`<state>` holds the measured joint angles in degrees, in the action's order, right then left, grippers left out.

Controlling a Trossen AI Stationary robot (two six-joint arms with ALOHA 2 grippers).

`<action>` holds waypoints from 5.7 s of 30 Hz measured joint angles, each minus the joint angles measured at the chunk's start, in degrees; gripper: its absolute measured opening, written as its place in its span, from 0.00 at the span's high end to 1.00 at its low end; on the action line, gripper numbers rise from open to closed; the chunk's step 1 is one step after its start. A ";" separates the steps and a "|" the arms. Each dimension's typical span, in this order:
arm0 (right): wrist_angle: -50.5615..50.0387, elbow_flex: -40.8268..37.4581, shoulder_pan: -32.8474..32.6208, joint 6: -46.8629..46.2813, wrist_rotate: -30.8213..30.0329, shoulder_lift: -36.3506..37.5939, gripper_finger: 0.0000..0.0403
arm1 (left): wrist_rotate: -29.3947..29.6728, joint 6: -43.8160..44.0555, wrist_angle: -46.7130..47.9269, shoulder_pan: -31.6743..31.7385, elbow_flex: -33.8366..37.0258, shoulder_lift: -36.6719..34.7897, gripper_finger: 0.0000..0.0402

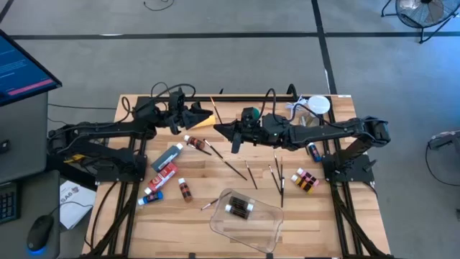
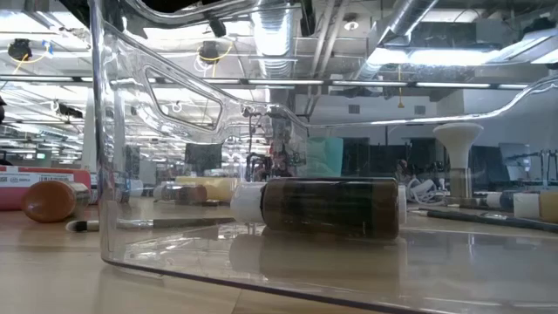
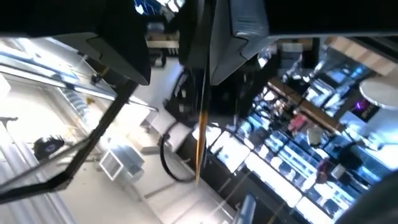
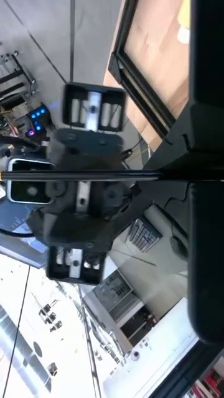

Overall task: Pick & Place Paint Supplies
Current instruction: Put the gold paint brush into the green cup

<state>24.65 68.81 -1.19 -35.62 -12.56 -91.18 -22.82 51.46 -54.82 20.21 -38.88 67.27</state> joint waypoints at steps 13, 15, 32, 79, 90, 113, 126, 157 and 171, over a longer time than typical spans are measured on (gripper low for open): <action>-1.90 -0.02 -0.35 -0.76 -1.00 0.00 1.00 | 3.04 -0.06 0.35 0.00 -2.29 2.77 0.69; -1.90 -0.02 -0.35 -0.90 -1.00 0.00 1.00 | 3.28 -0.08 0.36 0.00 -2.29 2.77 0.71; -1.93 -0.02 -0.29 -1.53 -1.09 -0.02 1.00 | 5.91 -0.17 0.73 0.46 -2.29 2.77 0.99; -1.38 -0.02 1.01 -3.02 -0.93 -0.04 0.88 | 2.87 -0.17 2.96 0.09 -2.30 2.77 1.00; -1.31 -0.02 1.81 -3.19 -0.93 -0.04 0.88 | 1.37 -0.17 4.48 0.09 -2.26 2.77 1.00; 1.16 -0.02 2.86 -3.45 -0.85 -0.02 0.88 | -1.19 -0.17 7.17 0.07 -2.20 2.77 1.00; 1.05 -0.02 2.87 -3.96 0.75 -0.02 0.95 | -1.55 -0.63 7.92 0.13 -2.20 2.75 1.00; -2.35 0.00 3.31 -7.54 5.47 0.00 0.91 | -7.66 -0.62 9.86 0.24 -2.15 2.77 1.00; -3.06 -0.01 3.56 -7.08 4.97 0.00 0.99 | -5.63 -1.70 9.67 0.85 -2.15 2.42 1.00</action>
<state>21.58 68.80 2.37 -42.69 -7.59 -91.18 -28.45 49.76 -45.15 21.06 -41.04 69.69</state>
